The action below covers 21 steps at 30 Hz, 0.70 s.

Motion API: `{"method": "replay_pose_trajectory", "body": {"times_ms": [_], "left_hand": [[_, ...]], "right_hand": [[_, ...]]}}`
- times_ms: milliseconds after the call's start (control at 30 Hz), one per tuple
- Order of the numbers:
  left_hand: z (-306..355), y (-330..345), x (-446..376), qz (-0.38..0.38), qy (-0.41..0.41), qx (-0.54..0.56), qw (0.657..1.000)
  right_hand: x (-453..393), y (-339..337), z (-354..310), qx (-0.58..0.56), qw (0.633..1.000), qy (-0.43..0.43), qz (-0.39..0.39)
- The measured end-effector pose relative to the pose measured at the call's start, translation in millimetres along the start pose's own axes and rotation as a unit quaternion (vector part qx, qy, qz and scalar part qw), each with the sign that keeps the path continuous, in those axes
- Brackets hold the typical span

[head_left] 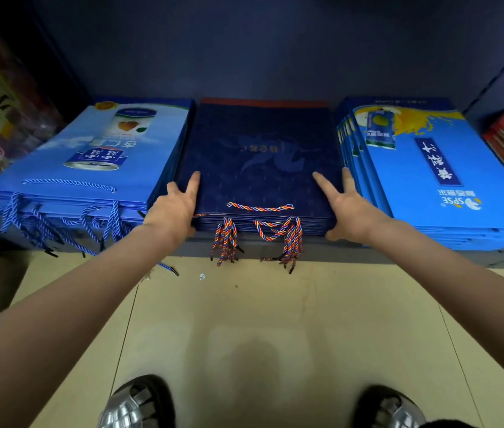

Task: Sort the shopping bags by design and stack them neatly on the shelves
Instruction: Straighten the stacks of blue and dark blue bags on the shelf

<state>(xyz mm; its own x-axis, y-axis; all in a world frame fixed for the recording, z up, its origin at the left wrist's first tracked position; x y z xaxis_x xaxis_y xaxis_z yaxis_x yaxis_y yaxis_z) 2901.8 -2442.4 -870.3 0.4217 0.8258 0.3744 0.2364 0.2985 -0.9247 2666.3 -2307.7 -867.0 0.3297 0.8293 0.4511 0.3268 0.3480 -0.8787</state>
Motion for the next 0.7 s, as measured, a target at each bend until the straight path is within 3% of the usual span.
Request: {"method": "replay_pose_trajectory", "body": {"times_ms": [267, 500, 600, 700], "left_hand": [[-1.1, -13.3, -15.5, -0.043, 0.044, 0.006, 0.998], [2.2, -4.7, -11.9, -0.119, 0.028, 0.124, 0.985], [2.3, -3.7, -9.4, -0.12, 0.015, 0.149, 0.981], [5.0, -1.4, -10.0, -0.095, 0.007, 0.105, 0.99]], "right_hand": [[-10.6, -17.4, 9.2, -0.019, 0.999, 0.008, -0.05], [-3.4, -4.0, 12.8, -0.101, 0.993, 0.025, -0.058], [-6.8, -8.7, 9.2, -0.118, 0.991, 0.029, -0.048], [-9.0, -10.7, 5.3, -0.109, 0.992, 0.041, -0.05]]}}
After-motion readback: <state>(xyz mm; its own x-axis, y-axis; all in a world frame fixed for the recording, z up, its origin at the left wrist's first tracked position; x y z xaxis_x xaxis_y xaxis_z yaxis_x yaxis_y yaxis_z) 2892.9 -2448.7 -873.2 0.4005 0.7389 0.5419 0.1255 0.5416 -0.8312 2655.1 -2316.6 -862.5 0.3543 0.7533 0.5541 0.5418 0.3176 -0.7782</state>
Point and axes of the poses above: each hand's wrist, its own x-axis away from the middle knuckle, its own y-axis out of the palm, z = x × y, the point moved 6 cm from there along -x, towards the middle knuckle, and after that the axes turned 3 degrees about -z, right-handed, at the moved point
